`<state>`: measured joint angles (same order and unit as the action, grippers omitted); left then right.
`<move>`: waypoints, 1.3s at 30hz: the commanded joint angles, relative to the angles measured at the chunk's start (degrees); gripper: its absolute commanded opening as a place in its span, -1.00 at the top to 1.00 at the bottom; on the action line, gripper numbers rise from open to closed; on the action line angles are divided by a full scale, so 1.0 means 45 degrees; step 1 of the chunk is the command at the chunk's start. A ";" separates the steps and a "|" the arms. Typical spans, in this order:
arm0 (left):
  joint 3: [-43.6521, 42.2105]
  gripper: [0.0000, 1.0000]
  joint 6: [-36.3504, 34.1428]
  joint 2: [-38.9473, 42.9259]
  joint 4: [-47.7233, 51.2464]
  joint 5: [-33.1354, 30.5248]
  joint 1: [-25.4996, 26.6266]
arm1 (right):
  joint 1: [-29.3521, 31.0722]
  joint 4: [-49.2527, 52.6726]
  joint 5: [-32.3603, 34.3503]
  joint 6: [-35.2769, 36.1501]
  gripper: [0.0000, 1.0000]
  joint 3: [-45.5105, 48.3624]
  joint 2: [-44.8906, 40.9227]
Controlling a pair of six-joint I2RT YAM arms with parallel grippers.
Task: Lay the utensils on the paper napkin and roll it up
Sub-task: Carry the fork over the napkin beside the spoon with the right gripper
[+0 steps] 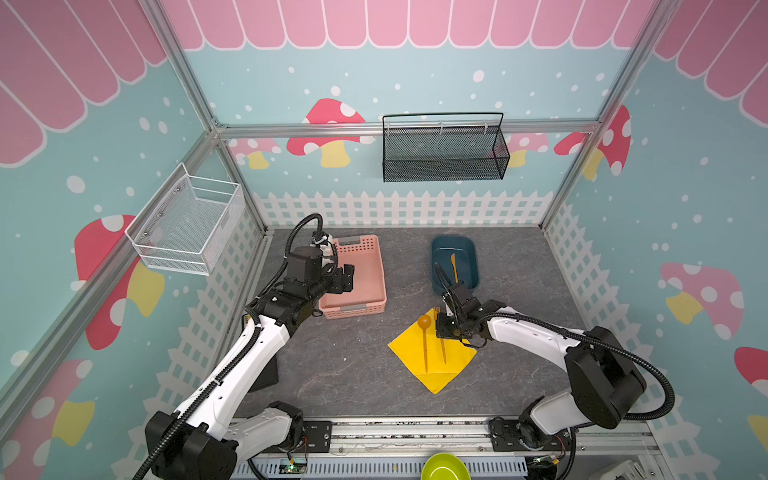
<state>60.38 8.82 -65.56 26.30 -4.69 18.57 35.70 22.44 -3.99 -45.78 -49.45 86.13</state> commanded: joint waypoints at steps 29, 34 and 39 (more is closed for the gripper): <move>-0.0181 -0.86 0.0071 0.0018 0.0044 -0.0011 0.0178 | 0.0103 -0.1297 -0.0541 -0.0513 0.82 0.0852 0.0933; -0.0166 -0.86 0.0071 0.0018 0.0053 0.0018 0.0200 | 0.0114 -0.1278 -0.0598 -0.0548 0.82 0.0884 0.0992; -0.0163 -0.86 0.0072 0.0018 0.0054 -0.0007 0.0190 | 0.0114 -0.1218 -0.0703 -0.0549 0.82 0.0877 0.1011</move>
<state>60.38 8.80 -65.56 26.30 -4.71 19.22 35.73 16.60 -6.63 -47.42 -46.46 89.93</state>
